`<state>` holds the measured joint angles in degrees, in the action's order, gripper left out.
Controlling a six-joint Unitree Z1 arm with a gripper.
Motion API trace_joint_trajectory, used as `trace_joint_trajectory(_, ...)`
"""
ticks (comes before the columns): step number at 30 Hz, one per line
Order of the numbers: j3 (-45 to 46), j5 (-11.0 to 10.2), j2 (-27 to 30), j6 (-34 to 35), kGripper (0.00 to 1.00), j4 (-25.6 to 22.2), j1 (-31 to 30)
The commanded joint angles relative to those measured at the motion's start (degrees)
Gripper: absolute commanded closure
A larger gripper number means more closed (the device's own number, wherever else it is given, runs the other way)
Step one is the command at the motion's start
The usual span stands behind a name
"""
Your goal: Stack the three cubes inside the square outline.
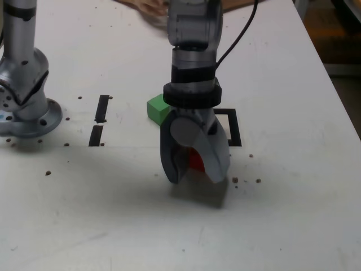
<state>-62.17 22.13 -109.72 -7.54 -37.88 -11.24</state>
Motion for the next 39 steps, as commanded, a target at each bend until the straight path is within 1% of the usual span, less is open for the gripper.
trace_joint_trajectory(1, 0.47, 0.14, 0.0, -0.02, 0.74, 0.67, 0.06)
trace_joint_trajectory(4, 0.97, 0.33, 0.12, -0.02, 0.76, 1.33, 0.06)
trace_joint_trajectory(9, 1.49, 0.37, 0.63, -0.02, 0.83, 2.74, 0.01)
trace_joint_trajectory(11, 1.56, 0.32, 1.05, -0.01, 0.85, 3.14, -0.22)
trace_joint_trajectory(18, 0.91, 0.24, 4.57, 1.65, 0.86, 3.99, -3.11)
trace_joint_trajectory(21, -0.23, -0.22, 6.57, 3.0, 0.86, 4.03, -4.86)
trace_joint_trajectory(24, -2.0, -1.96, 8.58, 4.95, 0.86, 3.98, -6.54)
trace_joint_trajectory(29, -5.81, -7.47, 10.51, 7.54, 0.87, 3.66, -7.46)
trace_joint_trajectory(32, -7.68, -10.07, 10.1, 7.64, 0.87, 3.22, -6.16)
trace_joint_trajectory(34, -8.52, -11.28, 9.4, 7.47, 0.87, 2.95, -4.62)
trace_joint_trajectory(39, -9.59, -13.35, 6.82, 6.79, 0.87, 3.18, 0.1)
